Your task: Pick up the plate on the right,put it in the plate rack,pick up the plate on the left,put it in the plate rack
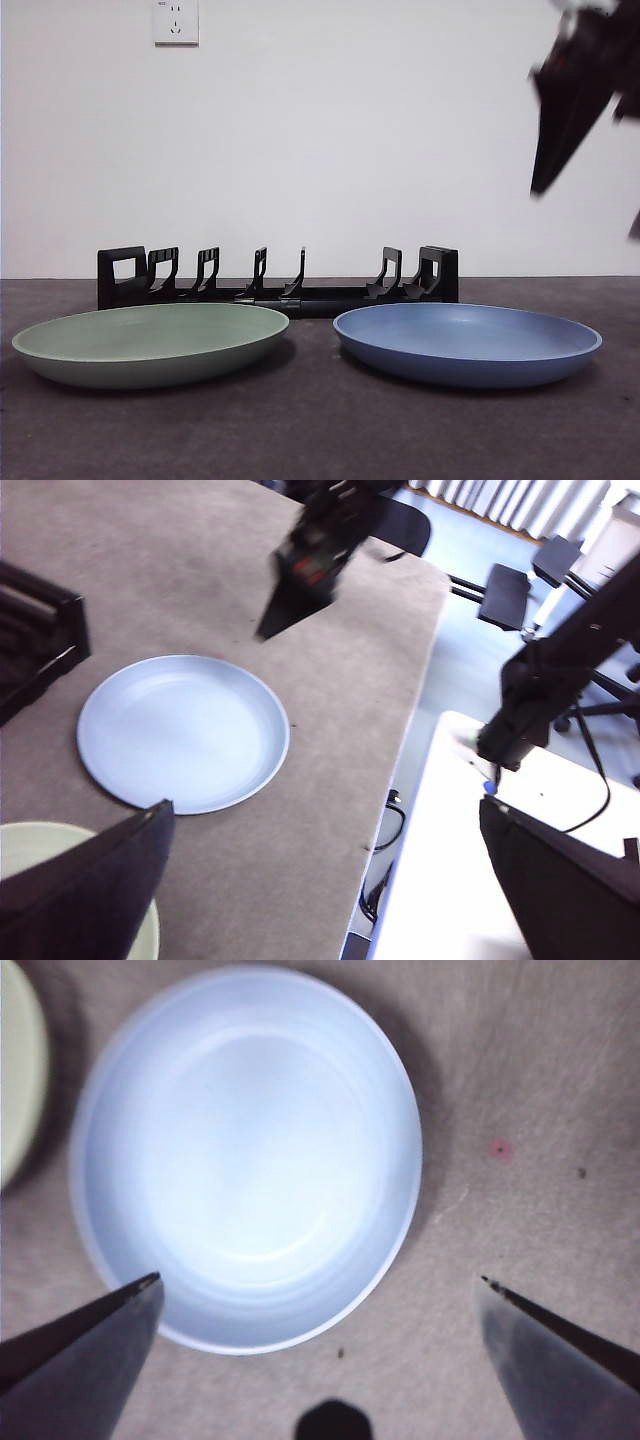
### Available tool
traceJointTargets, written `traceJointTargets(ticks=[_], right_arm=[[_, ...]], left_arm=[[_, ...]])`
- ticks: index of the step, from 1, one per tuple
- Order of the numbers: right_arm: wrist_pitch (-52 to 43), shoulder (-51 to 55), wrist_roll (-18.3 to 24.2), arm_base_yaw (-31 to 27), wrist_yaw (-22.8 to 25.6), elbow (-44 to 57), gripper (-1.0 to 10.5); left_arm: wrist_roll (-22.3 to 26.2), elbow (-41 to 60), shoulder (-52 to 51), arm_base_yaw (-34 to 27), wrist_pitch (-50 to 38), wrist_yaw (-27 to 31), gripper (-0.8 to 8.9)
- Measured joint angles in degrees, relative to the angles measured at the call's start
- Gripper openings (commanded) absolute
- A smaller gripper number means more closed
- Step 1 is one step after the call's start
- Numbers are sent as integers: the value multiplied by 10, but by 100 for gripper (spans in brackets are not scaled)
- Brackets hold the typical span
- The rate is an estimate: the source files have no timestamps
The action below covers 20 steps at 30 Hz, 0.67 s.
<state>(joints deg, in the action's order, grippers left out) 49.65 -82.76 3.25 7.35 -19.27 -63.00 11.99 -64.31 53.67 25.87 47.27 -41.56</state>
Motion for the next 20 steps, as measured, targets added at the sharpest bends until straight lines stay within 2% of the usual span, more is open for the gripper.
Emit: traceJointTargets(ticks=[6,11,15,20], right_arm=[[-23,-83,0,8,15,0,556],[-39,-125,0,8,15,0,494],[-50,-146,0,8,15,0,491],[-50,-164,-1,8,15,0,284]], left_arm=[[8,-1,11,17,1,23,659],[11,-1,12,18,3,47,659],[15,-1,14,19,5,92,659],[20,-1,19,19,17,176,659]])
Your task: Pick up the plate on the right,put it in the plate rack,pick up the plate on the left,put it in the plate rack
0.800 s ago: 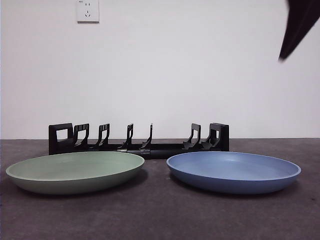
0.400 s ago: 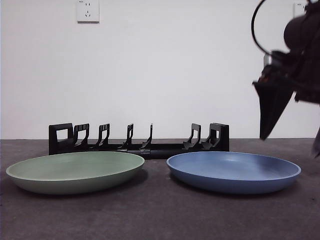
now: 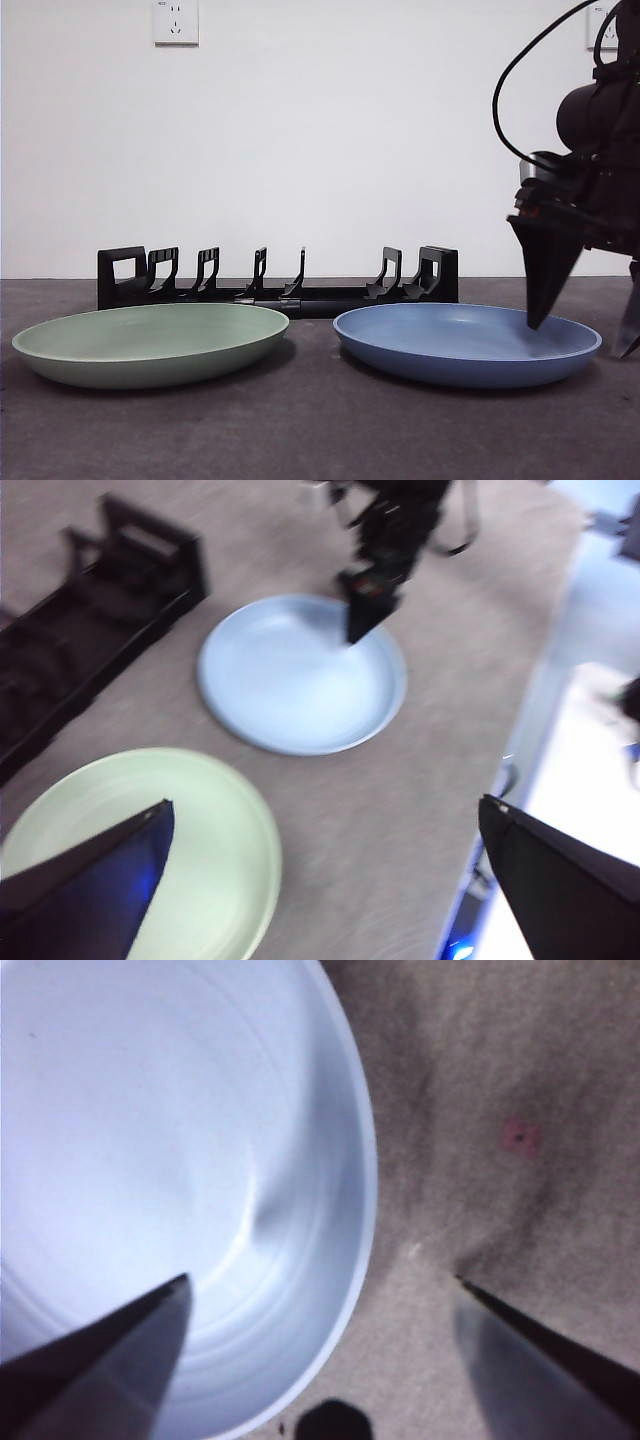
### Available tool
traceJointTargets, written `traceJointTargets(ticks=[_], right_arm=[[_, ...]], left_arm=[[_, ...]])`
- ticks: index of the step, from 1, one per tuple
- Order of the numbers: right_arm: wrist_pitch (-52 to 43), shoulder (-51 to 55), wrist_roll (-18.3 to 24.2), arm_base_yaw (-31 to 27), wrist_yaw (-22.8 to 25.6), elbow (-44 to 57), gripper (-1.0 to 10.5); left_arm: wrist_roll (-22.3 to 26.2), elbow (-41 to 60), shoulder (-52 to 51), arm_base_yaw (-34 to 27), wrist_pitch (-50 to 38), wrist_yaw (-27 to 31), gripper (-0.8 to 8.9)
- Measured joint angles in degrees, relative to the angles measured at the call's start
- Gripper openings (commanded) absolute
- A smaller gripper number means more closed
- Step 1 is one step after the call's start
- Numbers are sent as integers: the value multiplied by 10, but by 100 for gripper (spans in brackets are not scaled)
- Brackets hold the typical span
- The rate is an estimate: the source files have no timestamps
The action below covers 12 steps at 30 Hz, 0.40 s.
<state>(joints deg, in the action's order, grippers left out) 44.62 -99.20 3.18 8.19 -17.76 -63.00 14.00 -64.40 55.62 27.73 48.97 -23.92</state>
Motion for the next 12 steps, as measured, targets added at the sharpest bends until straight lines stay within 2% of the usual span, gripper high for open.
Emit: traceJointTargets(ticks=[4,9,12], right_arm=[[-1,-11,-4,2,0,0,172],[-11,-14,-9,12,-1,0,-8],[-19,-14,-12,15,-2,0,-16]], left_arm=[[6,0,8,0,1,35,659],[20,0,21,7,0,46,659],[34,0,32,21,-1,46,659]])
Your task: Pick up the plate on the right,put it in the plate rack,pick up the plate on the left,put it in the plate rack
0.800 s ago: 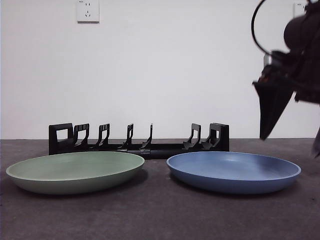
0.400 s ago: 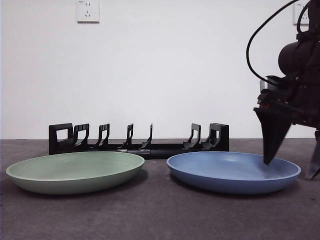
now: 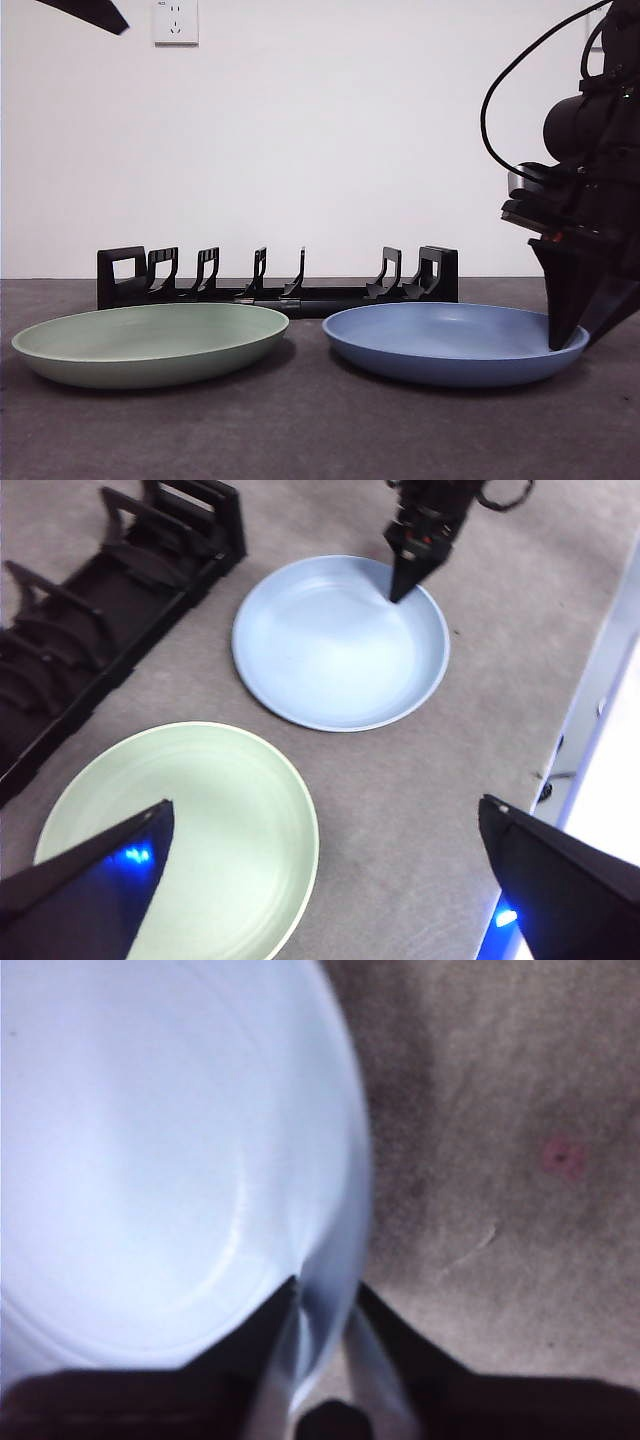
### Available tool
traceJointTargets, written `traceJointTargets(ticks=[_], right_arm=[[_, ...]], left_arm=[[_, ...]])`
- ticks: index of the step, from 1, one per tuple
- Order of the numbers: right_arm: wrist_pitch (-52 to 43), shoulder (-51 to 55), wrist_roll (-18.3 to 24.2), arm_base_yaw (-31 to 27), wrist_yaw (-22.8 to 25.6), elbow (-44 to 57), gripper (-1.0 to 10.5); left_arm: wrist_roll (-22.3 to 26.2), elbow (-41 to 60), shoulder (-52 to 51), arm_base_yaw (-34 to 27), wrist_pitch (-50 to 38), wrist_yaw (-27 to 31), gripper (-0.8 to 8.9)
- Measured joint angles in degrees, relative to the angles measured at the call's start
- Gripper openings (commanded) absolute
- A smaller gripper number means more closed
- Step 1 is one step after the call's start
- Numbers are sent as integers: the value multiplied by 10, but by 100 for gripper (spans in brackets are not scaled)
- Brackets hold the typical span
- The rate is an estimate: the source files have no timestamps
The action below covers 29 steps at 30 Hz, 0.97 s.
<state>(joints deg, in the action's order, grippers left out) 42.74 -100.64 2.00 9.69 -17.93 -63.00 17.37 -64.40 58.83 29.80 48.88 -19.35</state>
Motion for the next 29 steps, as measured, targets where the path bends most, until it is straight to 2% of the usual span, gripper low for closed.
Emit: traceJointTargets(ticks=[6,13,17,25,29], right_arm=[[-6,2,-15,-1,-16,-9,-16],[67,41,-7,-1,-32,-33,-16],[111,80,-4,0,-78,-80,-16],[209,114,19,11,-94,-148,-16],[222,122,21,12,-135,-150,-16]], left_arm=[[46,0,25,49,-1,1,658],[127,0,48,137,-10,14,655],[184,0,66,186,-17,68,655],[281,0,96,264,-93,211,655],[331,0,109,279,-128,250,655]])
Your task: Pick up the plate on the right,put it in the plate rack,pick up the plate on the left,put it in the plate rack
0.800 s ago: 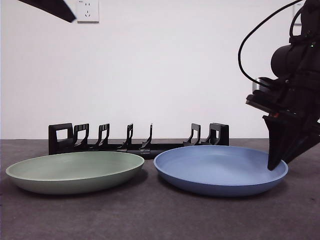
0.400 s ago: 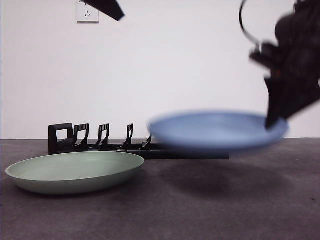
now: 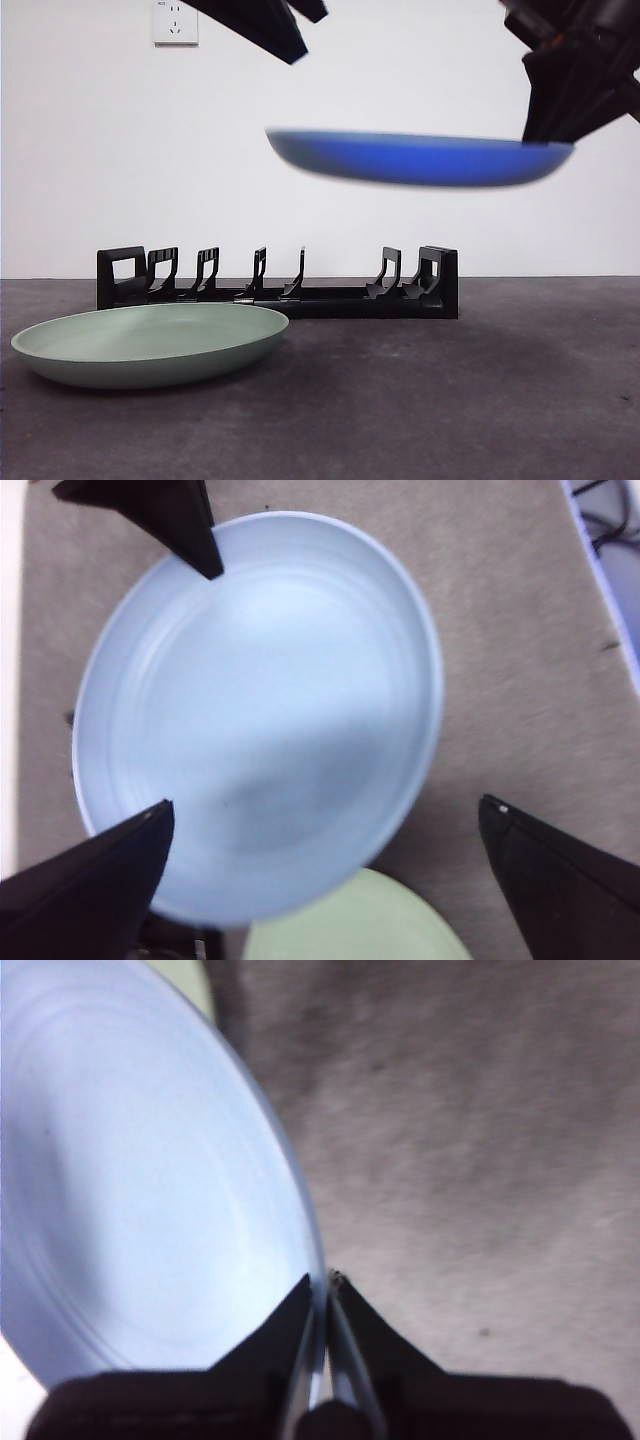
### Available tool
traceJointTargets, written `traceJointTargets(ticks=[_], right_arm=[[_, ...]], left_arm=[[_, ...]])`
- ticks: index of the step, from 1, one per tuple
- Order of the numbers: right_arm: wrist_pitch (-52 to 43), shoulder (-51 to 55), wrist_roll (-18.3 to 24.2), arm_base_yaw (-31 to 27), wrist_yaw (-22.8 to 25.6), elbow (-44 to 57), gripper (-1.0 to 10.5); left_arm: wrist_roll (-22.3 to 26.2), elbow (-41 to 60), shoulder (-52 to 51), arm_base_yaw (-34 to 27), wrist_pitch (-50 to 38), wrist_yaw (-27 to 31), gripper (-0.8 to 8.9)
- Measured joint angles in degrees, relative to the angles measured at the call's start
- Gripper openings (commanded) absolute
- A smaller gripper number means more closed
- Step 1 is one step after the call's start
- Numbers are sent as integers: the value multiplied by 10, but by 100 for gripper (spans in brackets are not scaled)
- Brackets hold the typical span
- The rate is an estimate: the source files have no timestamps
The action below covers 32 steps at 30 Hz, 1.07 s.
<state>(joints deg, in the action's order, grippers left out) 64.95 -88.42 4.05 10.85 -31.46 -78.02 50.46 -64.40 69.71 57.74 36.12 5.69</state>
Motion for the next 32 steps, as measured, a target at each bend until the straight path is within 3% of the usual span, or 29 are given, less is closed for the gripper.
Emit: traceJointTargets(ticks=[8,17,24,27,32], right_arm=[[8,24,0,0,-10,-7,-16],[25,24,0,0,-20,-31,-16],[27,24,0,0,-22,-35,-16],[27,24,0,0,-22,-35,-16],[23,24,1,1,-24,-36,-16]], left_arm=[[45,0,27,5,-4,11,621],[50,0,34,7,-8,22,120],[50,0,34,9,7,21,79],[48,0,34,13,12,21,-14],[57,0,36,19,23,9,-9]])
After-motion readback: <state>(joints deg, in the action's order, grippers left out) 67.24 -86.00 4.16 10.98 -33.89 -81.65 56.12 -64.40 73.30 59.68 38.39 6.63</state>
